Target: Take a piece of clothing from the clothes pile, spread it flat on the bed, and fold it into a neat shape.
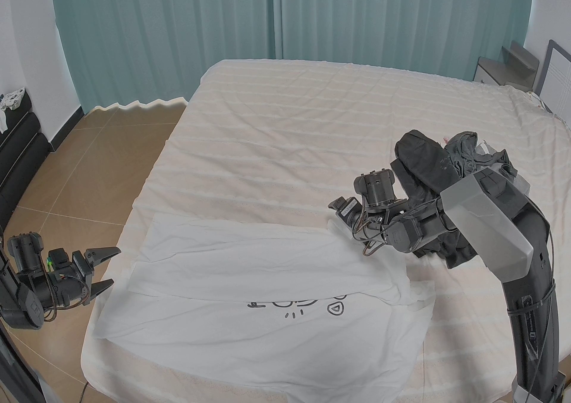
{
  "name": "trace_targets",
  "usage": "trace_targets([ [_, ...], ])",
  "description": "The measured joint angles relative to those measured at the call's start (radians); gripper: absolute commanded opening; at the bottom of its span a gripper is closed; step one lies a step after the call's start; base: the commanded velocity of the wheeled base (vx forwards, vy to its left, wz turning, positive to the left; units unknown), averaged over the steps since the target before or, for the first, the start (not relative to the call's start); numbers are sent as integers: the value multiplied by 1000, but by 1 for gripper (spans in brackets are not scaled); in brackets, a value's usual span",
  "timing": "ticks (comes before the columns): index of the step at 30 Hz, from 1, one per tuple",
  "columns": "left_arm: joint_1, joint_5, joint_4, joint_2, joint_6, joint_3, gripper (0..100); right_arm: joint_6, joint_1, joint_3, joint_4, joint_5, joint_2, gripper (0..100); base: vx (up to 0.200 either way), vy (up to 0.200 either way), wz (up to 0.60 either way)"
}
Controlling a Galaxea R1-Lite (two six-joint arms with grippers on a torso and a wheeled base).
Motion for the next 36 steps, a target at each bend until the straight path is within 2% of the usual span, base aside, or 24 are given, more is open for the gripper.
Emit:
trace_targets([
  [10, 0, 0, 0, 2, 0, 0, 100, -8, -8, -230, -16, -33, 66, 100, 0, 0, 0],
  [15, 0, 0, 0, 2, 0, 1, 100, -60, -16, -331, -42, -58, 83, 100, 0, 0, 0],
  [20, 0, 0, 0, 3, 0, 1, 100, -102, -32, -356, -71, -67, 85, 100, 0, 0, 0],
  [25, 0, 0, 0, 3, 1, 1, 100, -110, -40, -315, -56, -70, 67, 100, 0, 0, 0],
  [31, 0, 0, 0, 3, 1, 2, 100, -106, -46, -137, -40, -46, -4, 100, 0, 0, 0],
  [36, -1, 0, 0, 3, 1, 2, 100, -63, -51, 9, -34, -20, -65, 100, 0, 0, 0],
])
